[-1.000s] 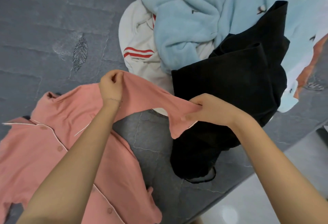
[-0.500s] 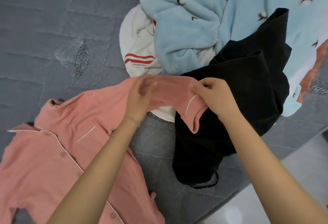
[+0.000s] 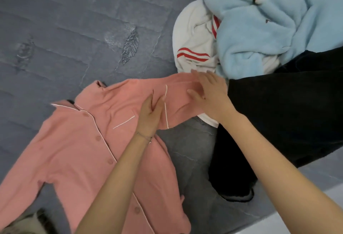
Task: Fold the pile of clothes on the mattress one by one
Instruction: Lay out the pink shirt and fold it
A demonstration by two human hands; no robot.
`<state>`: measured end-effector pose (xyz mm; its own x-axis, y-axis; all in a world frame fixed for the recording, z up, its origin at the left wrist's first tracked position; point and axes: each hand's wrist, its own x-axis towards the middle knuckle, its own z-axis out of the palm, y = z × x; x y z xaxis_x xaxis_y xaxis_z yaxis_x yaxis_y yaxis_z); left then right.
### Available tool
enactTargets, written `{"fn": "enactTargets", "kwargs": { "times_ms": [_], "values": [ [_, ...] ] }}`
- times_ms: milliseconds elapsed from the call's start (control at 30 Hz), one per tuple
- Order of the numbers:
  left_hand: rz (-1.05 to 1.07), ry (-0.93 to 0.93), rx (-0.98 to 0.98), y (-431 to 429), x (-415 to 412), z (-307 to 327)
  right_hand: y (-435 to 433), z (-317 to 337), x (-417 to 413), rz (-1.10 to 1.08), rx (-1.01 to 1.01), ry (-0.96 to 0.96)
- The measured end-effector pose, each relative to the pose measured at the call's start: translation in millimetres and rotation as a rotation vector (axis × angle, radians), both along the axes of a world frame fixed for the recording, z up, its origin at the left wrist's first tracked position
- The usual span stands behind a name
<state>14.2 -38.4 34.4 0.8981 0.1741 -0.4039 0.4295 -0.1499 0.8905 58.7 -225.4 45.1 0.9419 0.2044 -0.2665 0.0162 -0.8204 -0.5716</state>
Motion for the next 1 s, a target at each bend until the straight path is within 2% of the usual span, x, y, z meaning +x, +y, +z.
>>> {"fn": "enactTargets", "kwargs": {
  "times_ms": [167, 300, 400, 467, 567, 733, 1000],
  "values": [
    [0.183, -0.047, 0.004, 89, -26, -5, 61, -18, 9, 0.264, -0.124, 0.033],
    [0.333, -0.019, 0.073, 161, -57, -18, 116, -26, -2, 0.413, -0.144, 0.036],
    [0.525, 0.063, 0.057, 209, -84, -30, 153, -34, -4, 0.507, -0.16, 0.072],
    [0.651, 0.123, 0.056, 239, -100, -37, 175, -37, -5, 0.491, -0.112, 0.086],
    [0.709, 0.164, 0.115, 278, -121, -48, 209, -39, -7, 0.398, -0.074, 0.041],
    [0.7, 0.168, 0.239, 315, -142, -60, 258, -51, -9, 0.315, -0.152, -0.111],
    [0.75, 0.14, 0.332, 359, -153, -84, 305, -93, -18, 0.368, -0.358, -0.28]
  ]
}}
